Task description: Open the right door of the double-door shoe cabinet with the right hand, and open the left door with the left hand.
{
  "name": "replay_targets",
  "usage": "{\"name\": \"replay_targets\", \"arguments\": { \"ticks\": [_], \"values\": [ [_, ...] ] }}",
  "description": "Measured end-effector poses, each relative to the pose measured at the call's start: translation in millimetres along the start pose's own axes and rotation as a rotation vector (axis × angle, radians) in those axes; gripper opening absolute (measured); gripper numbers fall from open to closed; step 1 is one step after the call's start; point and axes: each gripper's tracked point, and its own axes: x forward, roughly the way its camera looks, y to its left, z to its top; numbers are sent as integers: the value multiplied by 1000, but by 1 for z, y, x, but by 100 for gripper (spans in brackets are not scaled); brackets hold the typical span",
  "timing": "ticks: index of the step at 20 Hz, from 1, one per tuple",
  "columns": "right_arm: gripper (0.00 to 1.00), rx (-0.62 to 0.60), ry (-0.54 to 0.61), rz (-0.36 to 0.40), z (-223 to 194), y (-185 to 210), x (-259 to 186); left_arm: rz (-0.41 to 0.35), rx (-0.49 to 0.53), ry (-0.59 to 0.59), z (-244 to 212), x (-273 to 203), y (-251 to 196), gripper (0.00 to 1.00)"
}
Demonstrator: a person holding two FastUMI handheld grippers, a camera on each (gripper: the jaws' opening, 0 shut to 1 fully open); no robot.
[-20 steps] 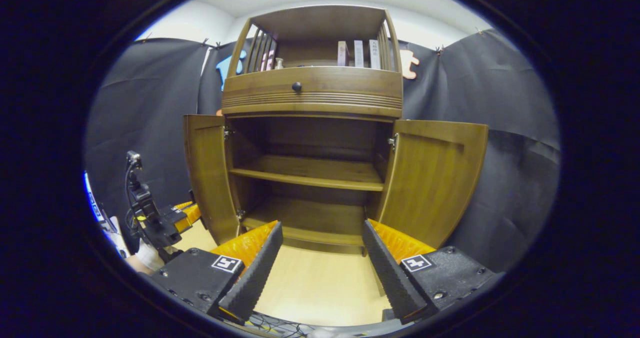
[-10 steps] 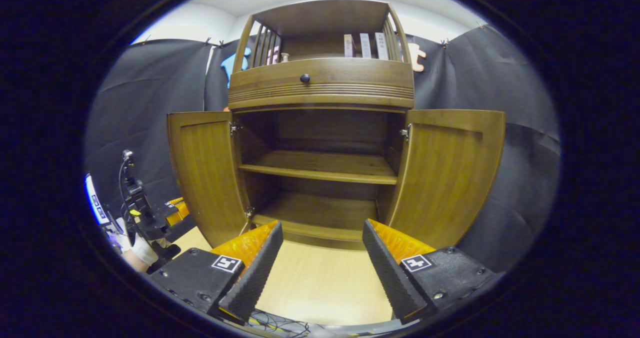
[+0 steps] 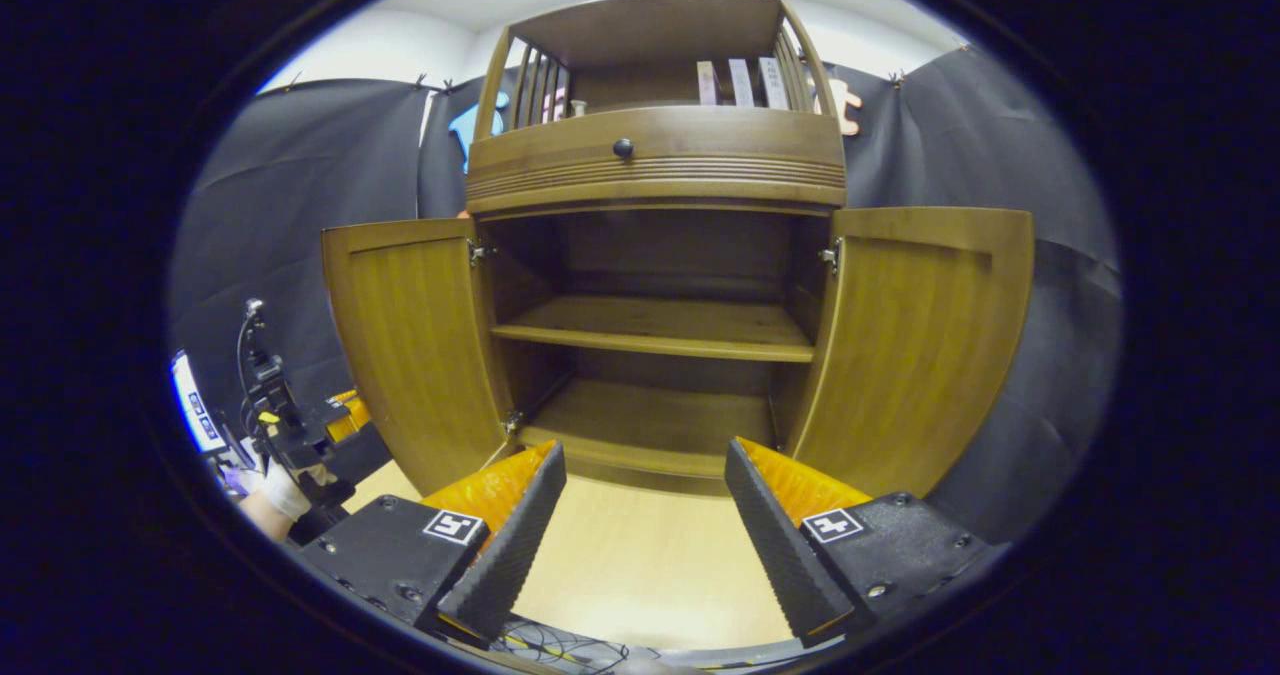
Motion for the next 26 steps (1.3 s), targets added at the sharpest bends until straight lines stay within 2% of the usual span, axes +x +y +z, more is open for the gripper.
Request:
{"name": "replay_targets", "arguments": {
  "ticks": [5,10,11,12,16,18,19,20,21,22,26],
  "values": [
    [100,-6,11,17,-3,7,3,-24,-22,7,0,1,23,0],
    [100,-4,25,26,-6,10,5,-100,-41,5,-2,3,39,0],
    [100,-5,26,27,-7,10,5,-111,-44,2,0,4,40,8],
    [100,-4,24,28,-6,10,5,-124,-49,6,-1,4,41,0],
    [100,-9,30,30,-7,11,6,-168,-55,-2,-1,4,40,0],
    [100,-11,32,30,-7,11,7,-162,-47,4,0,5,46,1],
    [100,-12,32,29,-7,11,7,-156,-40,-2,2,5,48,10],
    [100,-12,32,31,-7,11,8,-147,-27,8,2,1,55,10],
    [100,-13,30,31,-7,11,8,-154,-24,14,1,-1,55,48],
    [100,-15,27,33,-7,11,9,-140,-18,13,3,-4,59,29],
    [100,-13,24,29,-6,11,11,-72,-23,27,8,-22,78,100]
  ]
}}
